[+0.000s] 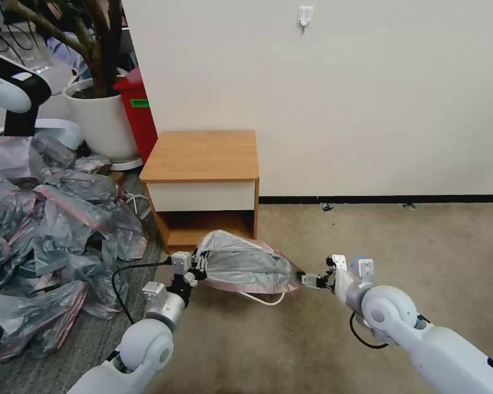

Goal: Pick up the garbage bag from the table and place it over the trash can.

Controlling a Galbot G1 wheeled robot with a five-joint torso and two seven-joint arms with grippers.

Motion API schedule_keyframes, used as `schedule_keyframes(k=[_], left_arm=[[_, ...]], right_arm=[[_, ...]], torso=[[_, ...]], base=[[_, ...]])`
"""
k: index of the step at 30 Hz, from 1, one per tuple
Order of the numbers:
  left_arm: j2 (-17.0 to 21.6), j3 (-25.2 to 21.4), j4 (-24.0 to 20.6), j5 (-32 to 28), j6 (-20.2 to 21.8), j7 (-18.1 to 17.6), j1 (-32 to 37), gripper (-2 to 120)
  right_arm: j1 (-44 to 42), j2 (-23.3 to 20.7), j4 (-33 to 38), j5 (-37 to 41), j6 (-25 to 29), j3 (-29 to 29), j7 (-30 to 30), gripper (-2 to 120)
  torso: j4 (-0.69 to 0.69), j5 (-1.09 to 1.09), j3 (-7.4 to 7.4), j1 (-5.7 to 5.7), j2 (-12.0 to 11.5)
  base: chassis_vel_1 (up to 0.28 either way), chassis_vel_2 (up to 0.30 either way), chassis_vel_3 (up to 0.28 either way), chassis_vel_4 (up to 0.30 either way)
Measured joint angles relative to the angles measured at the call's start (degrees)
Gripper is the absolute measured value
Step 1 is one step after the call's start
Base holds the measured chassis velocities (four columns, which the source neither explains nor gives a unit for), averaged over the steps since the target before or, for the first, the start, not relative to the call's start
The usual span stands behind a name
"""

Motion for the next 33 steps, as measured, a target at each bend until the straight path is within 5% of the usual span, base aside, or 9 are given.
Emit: schedule_keyframes(k=[20, 33], left_arm=[[-2.0, 0.0, 2.4, 1.1, -0.7, -0.3, 0.0, 9], [-3.3, -1.4, 3.2, -0.4, -1.4, -1.7, -1.1, 9]], right_arm=[[-0.7, 1.6, 10.4, 6.3, -1.3, 3.1, 3.5, 100], [-9.3, 7.5, 24.6, 15.4, -1.4, 13.0, 10.0, 99]], torso=[[0.00, 0.00, 0.00, 0.00, 0.0], [-0.01, 0.01, 0.00, 0.01, 0.0]], base=[[0.000, 0.000, 0.000, 0.000], [0.000, 0.000, 0.000, 0.000]])
